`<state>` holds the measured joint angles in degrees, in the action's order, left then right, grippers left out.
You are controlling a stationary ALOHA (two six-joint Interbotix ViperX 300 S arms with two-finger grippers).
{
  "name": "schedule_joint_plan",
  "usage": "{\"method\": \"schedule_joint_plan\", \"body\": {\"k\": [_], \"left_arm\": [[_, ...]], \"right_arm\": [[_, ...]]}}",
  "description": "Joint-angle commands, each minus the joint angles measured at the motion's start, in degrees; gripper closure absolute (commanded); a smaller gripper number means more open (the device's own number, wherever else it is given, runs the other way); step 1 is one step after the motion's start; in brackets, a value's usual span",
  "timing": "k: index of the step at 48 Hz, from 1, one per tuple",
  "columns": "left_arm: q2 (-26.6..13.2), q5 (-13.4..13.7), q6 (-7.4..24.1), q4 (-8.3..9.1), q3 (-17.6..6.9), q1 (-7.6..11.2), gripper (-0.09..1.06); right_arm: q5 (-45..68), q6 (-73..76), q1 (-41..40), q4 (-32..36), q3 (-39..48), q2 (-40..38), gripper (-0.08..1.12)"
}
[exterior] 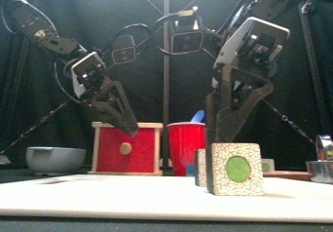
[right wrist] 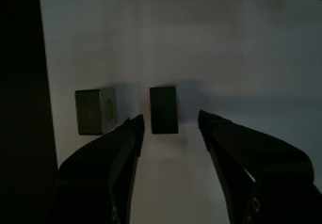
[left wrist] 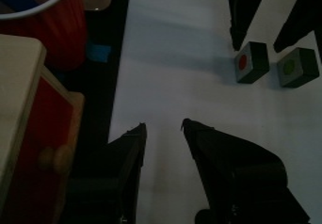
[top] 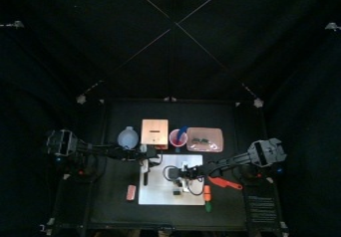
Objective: Place sushi on board then cut the sushi with the knife then place the pieces on the plate
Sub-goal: Place the 4 sushi pieces on the plate
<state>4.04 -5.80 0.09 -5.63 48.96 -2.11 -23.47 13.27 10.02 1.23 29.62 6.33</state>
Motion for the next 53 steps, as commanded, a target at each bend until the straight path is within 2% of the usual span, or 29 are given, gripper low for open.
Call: {"method": "schedule_joint_plan", "body": {"k": [1,6,16,21,32,44,53], "left_arm": [[0.53,-0.26,0.00,0.00,-0.44,0.09,0.20],[0.44,-0.26,0.09,0.00,-0.35,0.09,0.20],[0.44,-0.26,0.09,0.00,-0.35,0.00,0.20],[0.44,-0.26,0.18,0.18,-0.26,0.00,0.20],[0.26,-0.26,0.18,0.09,-0.44,-0.18,0.20],[0.26,-0.26,0.18,0.18,-0.53,-0.26,0.20],[0.26,-0.26,0.18,0.18,-0.62,-0.26,0.20]], "right_arm": [[0.26,-0.09,0.53,0.18,-2.72,0.79,0.20],[0.26,-0.09,0.53,0.18,-3.43,2.64,0.23],[0.18,0.00,0.26,0.18,-2.99,3.69,0.43],[-0.18,0.09,0.00,-0.44,-1.58,1.85,0.48],[-0.18,0.18,-6.24,-2.29,6.77,-9.58,0.48],[-3.96,0.00,-20.57,-2.11,18.72,-25.40,0.48],[-6.59,-0.09,-29.09,-0.09,23.82,-31.46,0.47]]}}
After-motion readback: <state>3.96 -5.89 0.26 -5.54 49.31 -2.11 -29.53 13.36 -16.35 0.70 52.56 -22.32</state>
